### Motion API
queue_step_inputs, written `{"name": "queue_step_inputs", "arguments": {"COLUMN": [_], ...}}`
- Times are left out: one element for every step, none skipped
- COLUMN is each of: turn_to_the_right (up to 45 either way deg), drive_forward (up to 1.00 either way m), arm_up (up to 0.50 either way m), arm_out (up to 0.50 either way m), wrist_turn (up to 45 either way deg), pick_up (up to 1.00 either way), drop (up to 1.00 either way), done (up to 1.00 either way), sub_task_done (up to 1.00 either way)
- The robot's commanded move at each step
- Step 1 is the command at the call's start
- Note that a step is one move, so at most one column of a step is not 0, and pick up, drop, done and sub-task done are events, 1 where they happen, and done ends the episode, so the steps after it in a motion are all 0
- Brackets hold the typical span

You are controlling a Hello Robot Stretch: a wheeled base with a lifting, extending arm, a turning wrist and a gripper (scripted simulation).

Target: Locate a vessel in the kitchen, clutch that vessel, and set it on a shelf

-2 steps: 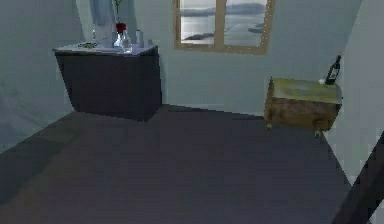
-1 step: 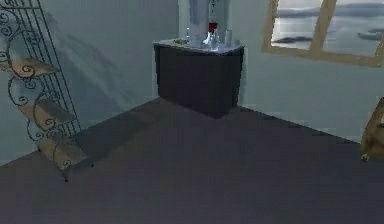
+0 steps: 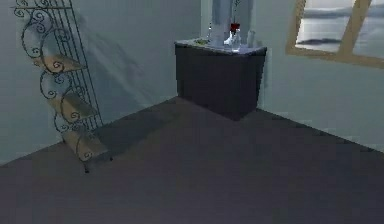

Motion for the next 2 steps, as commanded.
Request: {"name": "queue_step_inputs", "arguments": {"turn_to_the_right": [-3.0, 45.0], "drive_forward": [0.0, 0.0], "arm_up": [0.0, 0.0], "arm_out": [0.0, 0.0], "wrist_turn": [0.0, 0.0], "pick_up": [0.0, 0.0], "drop": [0.0, 0.0], "done": [0.0, 0.0], "sub_task_done": [0.0, 0.0]}}
